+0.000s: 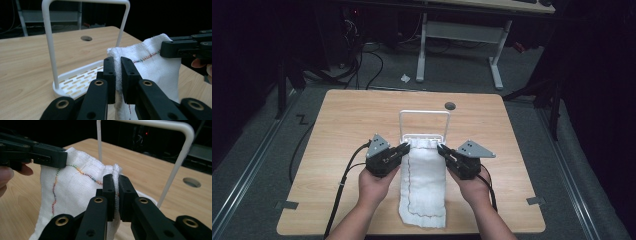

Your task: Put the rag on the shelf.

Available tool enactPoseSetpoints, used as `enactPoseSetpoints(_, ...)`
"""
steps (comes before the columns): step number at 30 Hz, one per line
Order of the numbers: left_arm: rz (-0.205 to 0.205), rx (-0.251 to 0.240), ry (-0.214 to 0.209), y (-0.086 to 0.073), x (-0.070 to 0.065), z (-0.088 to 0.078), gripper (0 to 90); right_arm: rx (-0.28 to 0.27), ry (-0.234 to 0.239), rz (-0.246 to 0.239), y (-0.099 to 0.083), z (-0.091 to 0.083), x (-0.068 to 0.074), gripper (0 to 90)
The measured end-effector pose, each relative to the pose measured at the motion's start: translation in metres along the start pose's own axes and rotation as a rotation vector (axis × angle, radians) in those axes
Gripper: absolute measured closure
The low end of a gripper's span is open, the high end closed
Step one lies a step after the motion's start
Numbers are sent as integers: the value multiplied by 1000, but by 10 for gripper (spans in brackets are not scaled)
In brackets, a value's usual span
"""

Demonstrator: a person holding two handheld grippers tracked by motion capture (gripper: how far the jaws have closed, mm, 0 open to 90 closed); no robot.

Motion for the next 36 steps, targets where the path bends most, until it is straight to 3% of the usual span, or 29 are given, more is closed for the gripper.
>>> enactPoseSetpoints(4, 18, -17, 2, 12, -1, 0, 833, -27, -2, -12, 10, -4, -2, 857)
enactPoseSetpoints(13, 32, -102, 2, 50, -2, -7, 833, -109, -15, -45, 49, -14, -5, 856)
enactPoseSetpoints(19, 36, -154, 3, 74, -2, -13, 833, -154, -29, -70, 65, -18, -5, 856)
enactPoseSetpoints(29, 100, -231, 15, 117, -8, -26, 834, -219, -53, -114, 103, -33, -5, 856)
enactPoseSetpoints(33, 113, -238, 4, 134, -8, -26, 835, -235, -63, -128, 118, -39, -7, 856)
enactPoseSetpoints(36, 91, -236, -21, 144, -6, -24, 836, -254, -75, -141, 127, -43, -7, 857)
Point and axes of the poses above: each handheld gripper's, and its own axes: z roughly forward along the jaws, y roughly out of its top, x roughly to its left, the point moved 1 cm from there along z, roughly forward along the jaws, and after that the axes turned 15 degrees about y, right-handed, at the moved point
